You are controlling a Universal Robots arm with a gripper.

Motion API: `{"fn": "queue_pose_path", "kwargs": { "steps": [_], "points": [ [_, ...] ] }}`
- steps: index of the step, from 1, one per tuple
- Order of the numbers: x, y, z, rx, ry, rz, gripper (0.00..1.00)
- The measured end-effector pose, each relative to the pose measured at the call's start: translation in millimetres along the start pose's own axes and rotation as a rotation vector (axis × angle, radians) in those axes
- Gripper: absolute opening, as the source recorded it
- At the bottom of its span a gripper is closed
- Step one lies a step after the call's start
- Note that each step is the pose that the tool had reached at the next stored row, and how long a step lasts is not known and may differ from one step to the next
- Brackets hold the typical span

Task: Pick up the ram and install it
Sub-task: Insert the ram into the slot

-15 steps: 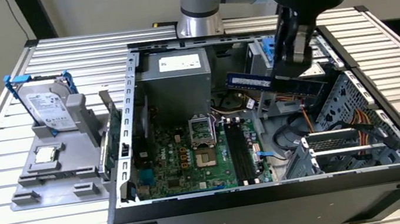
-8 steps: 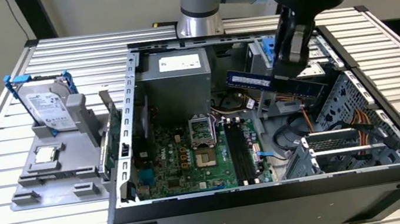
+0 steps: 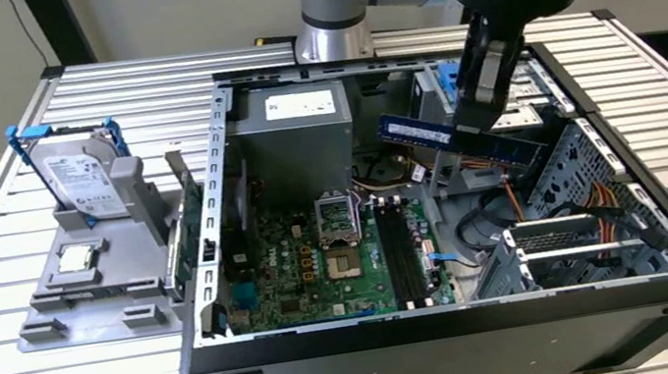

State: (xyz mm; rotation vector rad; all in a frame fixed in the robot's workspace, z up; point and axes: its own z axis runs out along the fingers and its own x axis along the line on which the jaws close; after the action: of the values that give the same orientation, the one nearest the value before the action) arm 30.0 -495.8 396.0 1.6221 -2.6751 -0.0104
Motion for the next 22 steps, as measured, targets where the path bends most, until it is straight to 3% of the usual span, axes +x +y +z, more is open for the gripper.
{"fn": "queue_pose_path", "kwargs": {
  "steps": [22],
  "points": [
    [0.0, 0.0, 0.2, -0.0027, -0.0018, 0.198, 0.00]
  ]
}}
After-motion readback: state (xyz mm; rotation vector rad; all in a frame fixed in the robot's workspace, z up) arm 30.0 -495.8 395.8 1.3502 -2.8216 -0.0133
